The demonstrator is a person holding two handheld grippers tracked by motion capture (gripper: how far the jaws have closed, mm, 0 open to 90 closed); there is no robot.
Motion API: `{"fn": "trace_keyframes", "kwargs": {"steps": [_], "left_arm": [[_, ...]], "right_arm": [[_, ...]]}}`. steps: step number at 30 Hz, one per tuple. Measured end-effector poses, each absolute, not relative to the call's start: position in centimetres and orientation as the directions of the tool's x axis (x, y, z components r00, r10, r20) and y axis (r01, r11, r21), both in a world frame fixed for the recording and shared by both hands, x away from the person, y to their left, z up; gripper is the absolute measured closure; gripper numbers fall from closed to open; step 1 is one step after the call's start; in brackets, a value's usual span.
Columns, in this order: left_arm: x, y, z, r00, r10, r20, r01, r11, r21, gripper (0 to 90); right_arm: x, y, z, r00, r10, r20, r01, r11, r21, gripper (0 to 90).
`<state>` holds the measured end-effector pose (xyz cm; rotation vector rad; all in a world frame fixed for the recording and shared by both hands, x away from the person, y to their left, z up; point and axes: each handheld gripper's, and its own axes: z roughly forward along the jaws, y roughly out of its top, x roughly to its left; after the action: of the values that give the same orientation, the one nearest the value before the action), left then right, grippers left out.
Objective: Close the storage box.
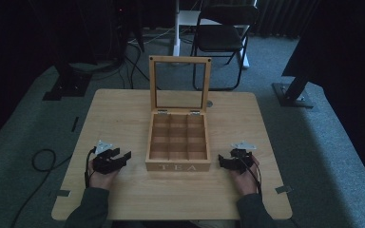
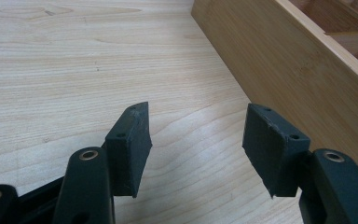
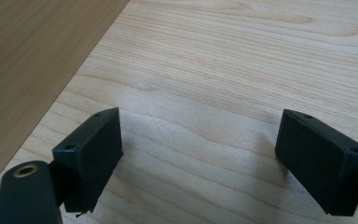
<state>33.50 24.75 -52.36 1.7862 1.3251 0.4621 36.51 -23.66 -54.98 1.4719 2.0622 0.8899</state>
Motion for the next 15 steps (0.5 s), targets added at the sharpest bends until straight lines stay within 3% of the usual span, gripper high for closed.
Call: {"fn": "trace_keyframes", "kwargs": {"steps": [15], "left_arm": [[33.42,24.85,-52.30,0.374,0.910,-0.181,0.596,-0.087,0.798,41.8]], "right_arm": [[36.52,-23.67,-54.98,-0.329,0.944,0.006,0.653,0.222,0.724,14.3]]}}
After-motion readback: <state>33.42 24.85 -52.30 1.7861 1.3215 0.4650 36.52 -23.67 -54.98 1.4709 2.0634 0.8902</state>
